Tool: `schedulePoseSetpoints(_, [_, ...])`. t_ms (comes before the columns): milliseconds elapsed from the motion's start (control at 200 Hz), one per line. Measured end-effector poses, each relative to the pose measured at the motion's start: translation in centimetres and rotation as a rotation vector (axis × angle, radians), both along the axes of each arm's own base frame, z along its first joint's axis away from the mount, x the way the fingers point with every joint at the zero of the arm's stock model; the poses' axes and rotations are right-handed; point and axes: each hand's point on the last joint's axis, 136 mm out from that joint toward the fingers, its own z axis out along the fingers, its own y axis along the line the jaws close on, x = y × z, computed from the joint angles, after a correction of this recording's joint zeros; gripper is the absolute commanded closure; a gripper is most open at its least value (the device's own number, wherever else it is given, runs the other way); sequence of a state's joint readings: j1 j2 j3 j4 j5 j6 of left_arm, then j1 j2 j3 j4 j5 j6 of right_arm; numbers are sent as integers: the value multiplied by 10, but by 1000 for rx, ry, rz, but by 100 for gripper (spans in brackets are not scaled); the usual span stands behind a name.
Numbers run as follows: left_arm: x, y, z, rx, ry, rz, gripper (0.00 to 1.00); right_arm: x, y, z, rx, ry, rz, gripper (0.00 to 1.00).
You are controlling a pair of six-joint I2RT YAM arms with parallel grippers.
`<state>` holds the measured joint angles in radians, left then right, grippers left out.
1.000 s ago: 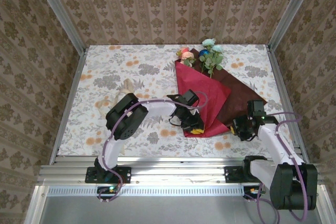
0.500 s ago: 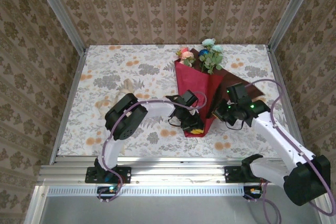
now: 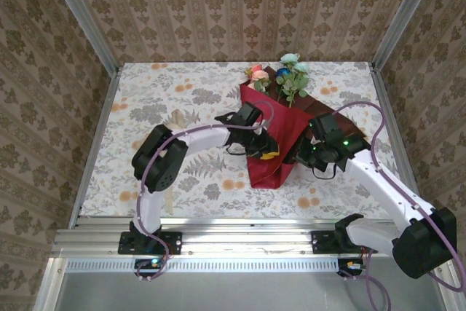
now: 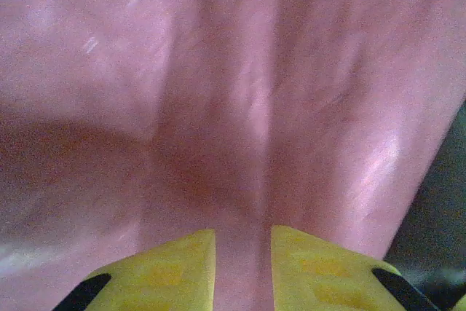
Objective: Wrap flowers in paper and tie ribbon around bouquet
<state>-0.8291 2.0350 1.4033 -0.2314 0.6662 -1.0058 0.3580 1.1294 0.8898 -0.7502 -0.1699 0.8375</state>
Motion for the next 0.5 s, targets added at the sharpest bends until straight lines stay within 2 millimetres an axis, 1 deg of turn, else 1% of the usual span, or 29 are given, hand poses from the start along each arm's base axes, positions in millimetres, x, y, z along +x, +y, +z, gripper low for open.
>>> schedulePoseSetpoints(80, [9,-11,-5,-10,-2,1,76,2,6,2,10,-11,38,100])
schedulePoseSetpoints(145, [12,-19,-16,-3,7,-4,76,3,14,3,22,-15,84,100])
schedulePoseSetpoints(215, [11,-21,-31,15,25,-6,77,5,27,3,30,-13,152,100])
schedulePoseSetpoints(280, [8,-21,-41,31,39,-9,77,8,39,3,30,-9,217,100])
schedulePoseSetpoints(390, [11,-24,-40,14,32,-5,77,10,52,1,21,-3,289,100])
schedulePoseSetpoints(485, [12,-24,-39,8,30,-1,77,9,50,-1,-7,8,312,100])
schedulePoseSetpoints(500, [12,-24,-39,8,30,0,77,10,49,-1,-12,9,310,98])
